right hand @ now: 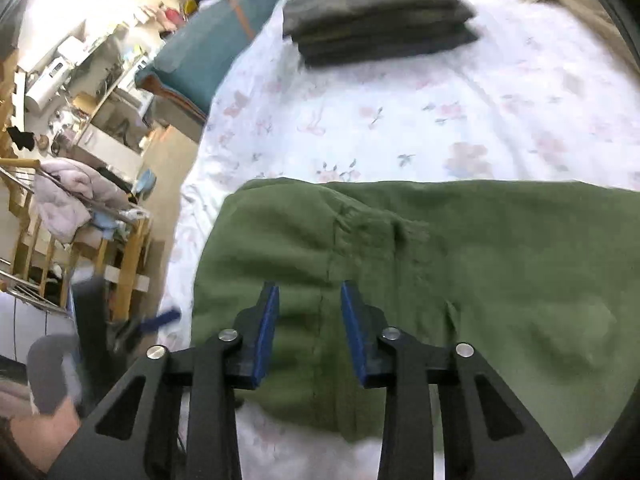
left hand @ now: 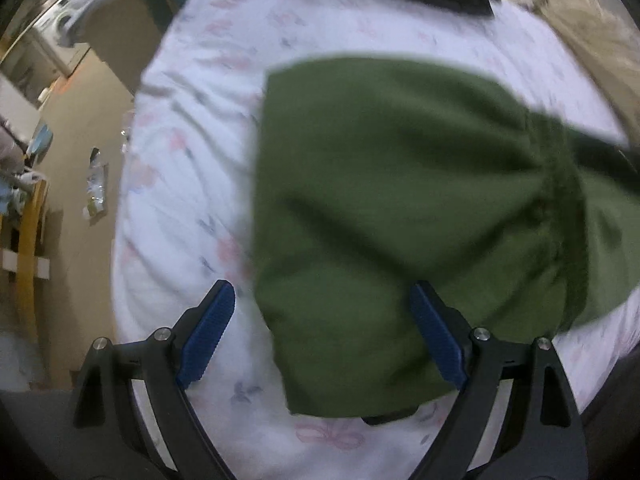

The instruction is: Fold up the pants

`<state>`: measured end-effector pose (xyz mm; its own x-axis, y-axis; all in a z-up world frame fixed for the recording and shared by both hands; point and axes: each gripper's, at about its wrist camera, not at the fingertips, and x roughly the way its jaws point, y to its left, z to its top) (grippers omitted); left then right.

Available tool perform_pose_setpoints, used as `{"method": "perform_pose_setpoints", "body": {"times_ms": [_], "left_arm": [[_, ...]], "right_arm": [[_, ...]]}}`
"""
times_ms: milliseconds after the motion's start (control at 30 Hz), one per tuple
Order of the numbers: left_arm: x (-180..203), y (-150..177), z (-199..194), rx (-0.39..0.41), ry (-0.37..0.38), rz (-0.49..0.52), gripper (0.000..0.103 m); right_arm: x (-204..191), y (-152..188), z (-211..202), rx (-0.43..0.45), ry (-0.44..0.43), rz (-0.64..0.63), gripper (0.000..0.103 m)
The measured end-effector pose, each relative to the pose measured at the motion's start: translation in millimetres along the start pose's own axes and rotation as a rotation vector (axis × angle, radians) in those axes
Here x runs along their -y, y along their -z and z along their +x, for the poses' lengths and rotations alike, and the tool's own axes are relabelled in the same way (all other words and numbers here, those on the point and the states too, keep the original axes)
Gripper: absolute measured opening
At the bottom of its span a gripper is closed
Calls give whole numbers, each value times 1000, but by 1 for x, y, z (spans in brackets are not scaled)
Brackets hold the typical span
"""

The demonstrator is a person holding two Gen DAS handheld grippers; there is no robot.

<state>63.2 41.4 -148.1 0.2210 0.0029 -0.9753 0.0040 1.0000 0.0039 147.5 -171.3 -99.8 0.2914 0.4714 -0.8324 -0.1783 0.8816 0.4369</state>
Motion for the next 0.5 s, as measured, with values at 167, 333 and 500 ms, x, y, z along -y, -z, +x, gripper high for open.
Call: {"method": "perform_pose_setpoints", "body": {"times_ms": [167, 333, 500], "left_arm": [[-1, 10, 17, -88, 28, 29, 87], [-37, 11, -12, -17, 50, -85, 88], [-98, 32, -18, -25, 105, -380, 87]], "right_arm": [[27, -6, 59, -70, 239, -47, 0], [26, -17, 38, -80, 132, -53, 9], [-31, -56, 11, -145, 6, -387, 52]]}}
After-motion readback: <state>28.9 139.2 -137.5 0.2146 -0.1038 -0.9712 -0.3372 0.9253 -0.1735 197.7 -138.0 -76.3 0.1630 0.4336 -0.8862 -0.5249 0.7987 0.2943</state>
